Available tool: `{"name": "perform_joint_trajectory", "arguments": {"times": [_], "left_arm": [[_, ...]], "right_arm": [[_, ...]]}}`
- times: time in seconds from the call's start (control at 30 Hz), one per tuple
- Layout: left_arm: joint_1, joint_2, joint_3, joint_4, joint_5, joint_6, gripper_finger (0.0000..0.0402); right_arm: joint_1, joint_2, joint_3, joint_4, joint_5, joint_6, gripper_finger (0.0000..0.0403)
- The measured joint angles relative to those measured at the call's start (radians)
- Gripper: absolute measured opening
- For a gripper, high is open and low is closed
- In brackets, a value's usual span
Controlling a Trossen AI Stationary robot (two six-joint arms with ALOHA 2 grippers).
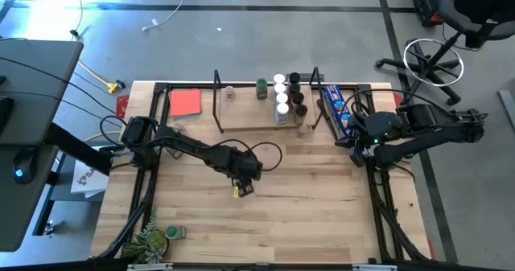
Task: Shelf spices
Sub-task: Put the bottom right brown bottle on the shelf aligned with the other brown seasoning bottle, then put the bottom center brown bottle on the shelf aligned with the other brown seasoning bottle
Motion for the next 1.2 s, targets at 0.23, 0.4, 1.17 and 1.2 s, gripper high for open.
{"name": "perform_joint_trajectory", "arguments": {"times": [0.23,0.4,1.17,1.2], "left_arm": [[0.0,0.0,0.0,0.001,0.021,0.001,0.0166],[0.01,0.001,0.018,-0.017,0.086,0.007,0.0133],[0.012,-0.032,0.265,-0.539,0.254,-0.053,0.0139],[-0.009,-0.041,0.244,-0.527,0.253,-0.079,0.0162]], "right_arm": [[0.0,0.0,0.0,0.0,0.01,0.002,0.0],[0.0,0.0,0.0,0.0,0.011,0.001,0.0],[0.0,0.0,0.0,0.0,0.038,-0.091,0.0],[0.0,0.0,0.0,0.0,0.038,-0.1,0.0]]}}
